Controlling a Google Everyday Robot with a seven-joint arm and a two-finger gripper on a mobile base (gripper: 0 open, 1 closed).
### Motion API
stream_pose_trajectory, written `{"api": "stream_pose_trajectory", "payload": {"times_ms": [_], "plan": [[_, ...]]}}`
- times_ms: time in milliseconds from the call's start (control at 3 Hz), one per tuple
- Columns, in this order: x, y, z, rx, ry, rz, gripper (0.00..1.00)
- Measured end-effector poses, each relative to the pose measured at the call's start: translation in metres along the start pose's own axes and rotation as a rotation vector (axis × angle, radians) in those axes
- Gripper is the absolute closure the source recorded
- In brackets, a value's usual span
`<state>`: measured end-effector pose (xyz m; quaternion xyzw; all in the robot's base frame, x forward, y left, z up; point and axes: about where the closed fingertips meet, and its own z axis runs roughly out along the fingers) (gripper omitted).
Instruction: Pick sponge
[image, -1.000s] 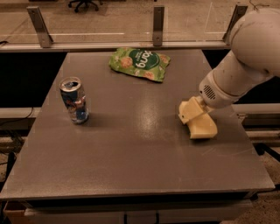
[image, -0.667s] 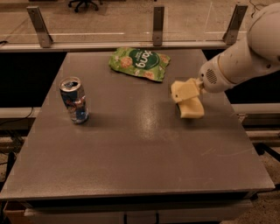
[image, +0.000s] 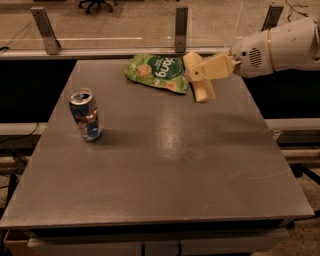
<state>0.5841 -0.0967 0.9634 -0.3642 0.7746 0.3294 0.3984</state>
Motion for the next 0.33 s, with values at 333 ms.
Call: {"api": "stream_pose_trajectory", "payload": {"times_ms": [333], "plan": [[-0.0129, 0.0058, -0.0014, -0.013, -0.024, -0.102, 1.00]]}}
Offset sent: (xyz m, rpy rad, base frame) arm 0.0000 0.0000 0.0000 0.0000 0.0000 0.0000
